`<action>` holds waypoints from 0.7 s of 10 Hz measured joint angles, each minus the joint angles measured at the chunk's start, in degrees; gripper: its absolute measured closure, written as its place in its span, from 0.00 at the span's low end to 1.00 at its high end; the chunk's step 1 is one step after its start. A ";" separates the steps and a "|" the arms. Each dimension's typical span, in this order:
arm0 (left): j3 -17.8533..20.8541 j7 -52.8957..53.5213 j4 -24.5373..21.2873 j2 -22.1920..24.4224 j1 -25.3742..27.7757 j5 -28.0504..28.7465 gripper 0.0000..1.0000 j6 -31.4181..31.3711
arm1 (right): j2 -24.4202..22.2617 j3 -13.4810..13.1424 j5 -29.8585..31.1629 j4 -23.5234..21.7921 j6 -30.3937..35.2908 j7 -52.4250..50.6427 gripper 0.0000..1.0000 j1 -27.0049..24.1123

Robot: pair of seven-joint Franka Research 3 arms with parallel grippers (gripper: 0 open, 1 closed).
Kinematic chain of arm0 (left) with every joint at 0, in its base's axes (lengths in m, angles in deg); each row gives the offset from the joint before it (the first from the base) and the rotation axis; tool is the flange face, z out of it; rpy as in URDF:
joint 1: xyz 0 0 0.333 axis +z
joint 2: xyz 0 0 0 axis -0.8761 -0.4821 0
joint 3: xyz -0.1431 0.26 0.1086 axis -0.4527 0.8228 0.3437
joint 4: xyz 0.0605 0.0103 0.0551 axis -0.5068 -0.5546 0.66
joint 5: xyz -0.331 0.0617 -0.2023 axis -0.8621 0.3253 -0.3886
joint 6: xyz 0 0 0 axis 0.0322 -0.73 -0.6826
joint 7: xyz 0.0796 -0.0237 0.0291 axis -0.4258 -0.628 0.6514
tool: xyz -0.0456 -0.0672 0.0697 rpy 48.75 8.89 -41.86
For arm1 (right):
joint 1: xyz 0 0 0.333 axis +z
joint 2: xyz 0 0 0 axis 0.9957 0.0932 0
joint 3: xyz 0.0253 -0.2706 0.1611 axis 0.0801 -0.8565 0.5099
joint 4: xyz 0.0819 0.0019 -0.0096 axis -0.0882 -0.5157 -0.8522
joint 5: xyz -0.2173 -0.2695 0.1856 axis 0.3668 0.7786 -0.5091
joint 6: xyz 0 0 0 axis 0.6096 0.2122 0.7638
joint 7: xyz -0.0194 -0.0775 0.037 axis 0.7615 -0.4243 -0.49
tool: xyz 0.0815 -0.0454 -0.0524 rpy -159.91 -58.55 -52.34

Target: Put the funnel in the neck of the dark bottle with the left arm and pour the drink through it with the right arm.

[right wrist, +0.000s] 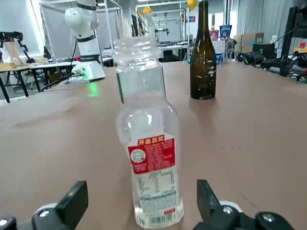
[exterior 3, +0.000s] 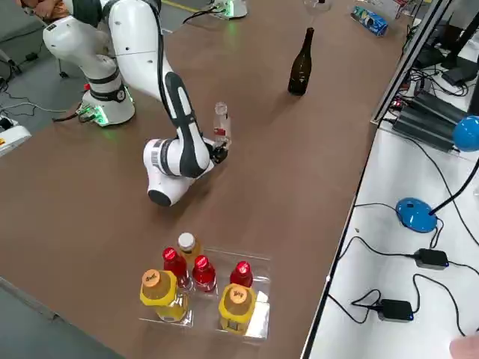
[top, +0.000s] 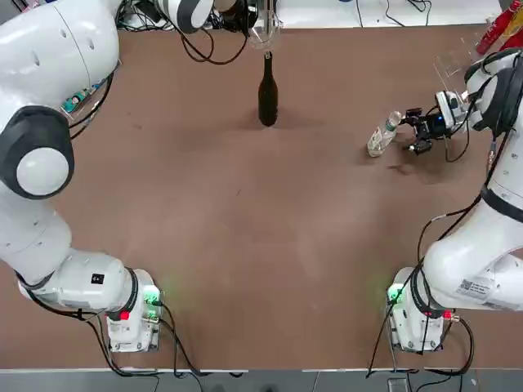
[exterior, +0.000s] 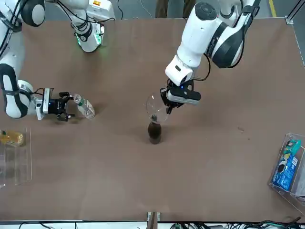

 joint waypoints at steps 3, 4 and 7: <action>0.00 0.00 -0.01 0.00 0.01 0.00 0.95 -0.01 | 1.08 0.89 -1.06 0.10 0.02 -0.07 0.00 0.21; 0.01 0.00 -0.01 0.00 0.02 0.00 0.95 -0.02 | 1.43 0.95 -1.47 0.12 0.04 -0.25 0.00 0.26; 0.04 0.00 -0.03 -0.36 0.06 0.54 0.95 -1.28 | 2.93 1.49 -2.23 0.16 0.14 -0.84 0.00 0.63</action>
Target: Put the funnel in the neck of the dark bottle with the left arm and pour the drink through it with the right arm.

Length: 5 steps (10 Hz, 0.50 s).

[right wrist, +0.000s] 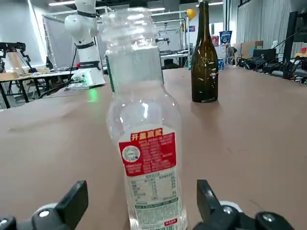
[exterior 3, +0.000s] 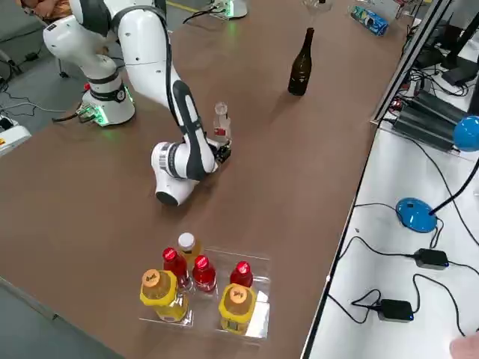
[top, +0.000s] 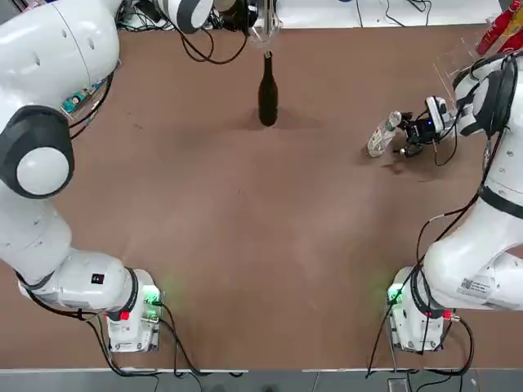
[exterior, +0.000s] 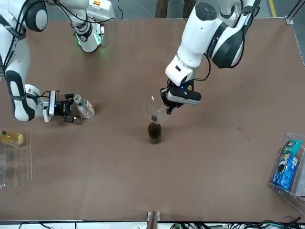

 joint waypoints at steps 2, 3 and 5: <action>0.01 0.00 0.00 -0.79 0.00 0.27 0.95 -1.04 | 0.55 0.82 -0.78 0.04 0.07 -0.04 0.00 0.17; 0.01 0.00 0.00 -0.98 0.00 0.37 0.95 -1.09 | 0.59 1.35 -0.92 0.04 0.09 -0.04 0.00 0.19; 0.01 0.00 0.00 -1.01 -0.01 0.39 0.93 -1.12 | 0.63 2.13 -1.31 0.04 0.09 -0.04 0.00 0.32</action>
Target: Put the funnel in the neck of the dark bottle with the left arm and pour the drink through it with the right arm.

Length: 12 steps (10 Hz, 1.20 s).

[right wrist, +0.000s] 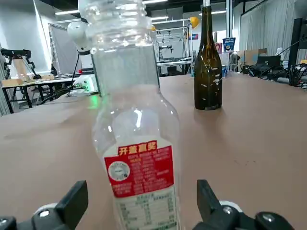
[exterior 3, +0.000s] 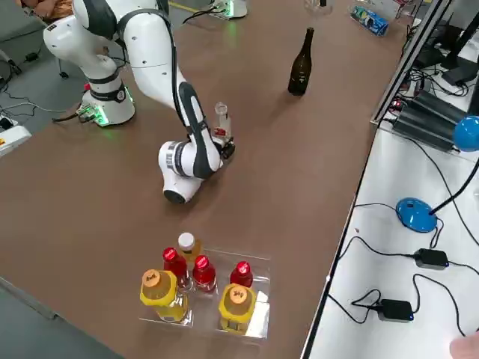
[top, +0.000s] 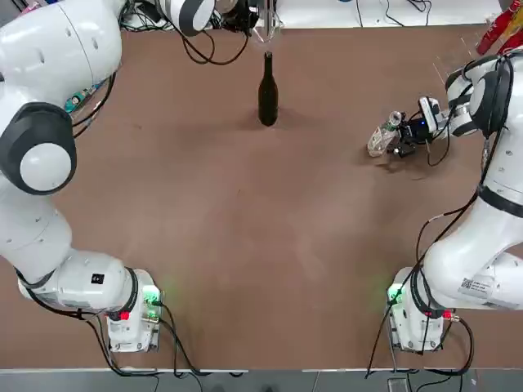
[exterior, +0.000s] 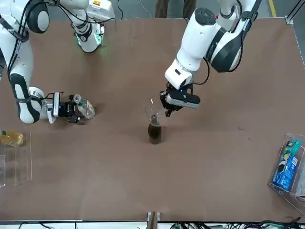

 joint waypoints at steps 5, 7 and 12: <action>0.00 -0.22 0.51 0.06 0.02 -0.64 0.20 -0.08 | 0.03 1.31 -0.51 0.00 0.07 -0.06 0.03 0.14; 1.03 -0.51 3.47 0.25 0.21 -7.16 0.00 2.23 | 0.05 1.36 -0.51 0.00 0.07 -0.20 0.06 0.30; 13.74 17.35 6.02 0.59 0.87 -37.92 0.00 12.49 | 0.07 1.40 -0.53 0.00 0.11 -0.25 0.31 1.15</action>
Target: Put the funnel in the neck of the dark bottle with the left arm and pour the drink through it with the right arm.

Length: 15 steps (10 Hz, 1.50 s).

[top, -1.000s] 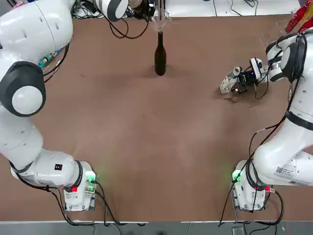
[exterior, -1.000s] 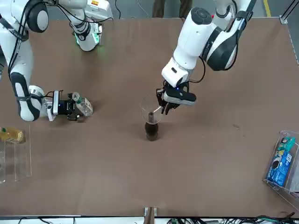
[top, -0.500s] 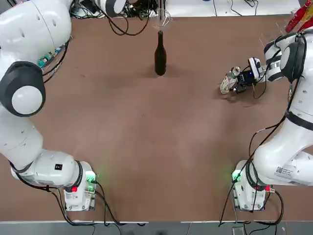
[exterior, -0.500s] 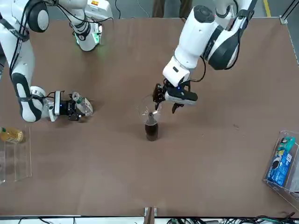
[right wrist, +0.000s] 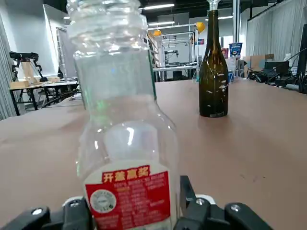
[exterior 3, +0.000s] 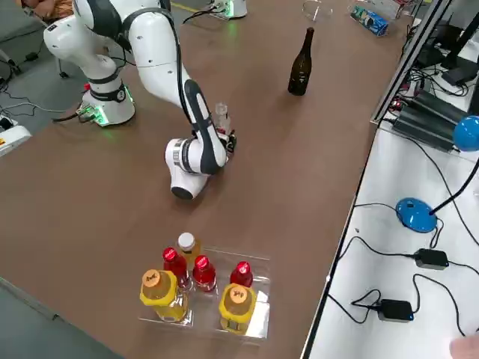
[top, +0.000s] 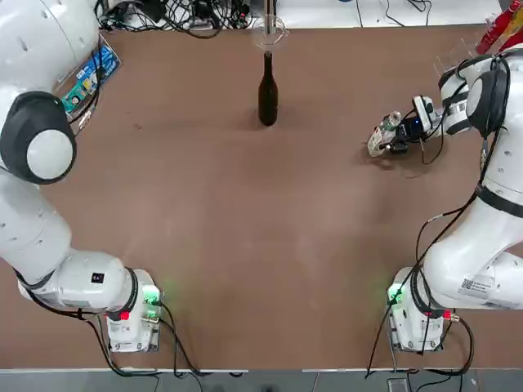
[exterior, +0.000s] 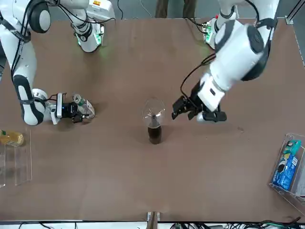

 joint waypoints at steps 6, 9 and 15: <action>3.55 42.75 -4.22 -3.79 0.72 -7.58 0.09 1.06 | 0.01 -0.04 -0.03 0.03 -0.01 0.30 0.52 0.26; 3.02 54.46 -8.82 -3.70 1.00 -9.71 0.00 -2.83 | -0.05 -0.30 -0.04 0.15 0.38 2.91 0.56 0.26; 0.35 70.66 -21.11 6.37 4.93 -24.29 0.01 -3.98 | -14.12 -1.90 2.65 0.82 0.67 23.75 0.57 0.81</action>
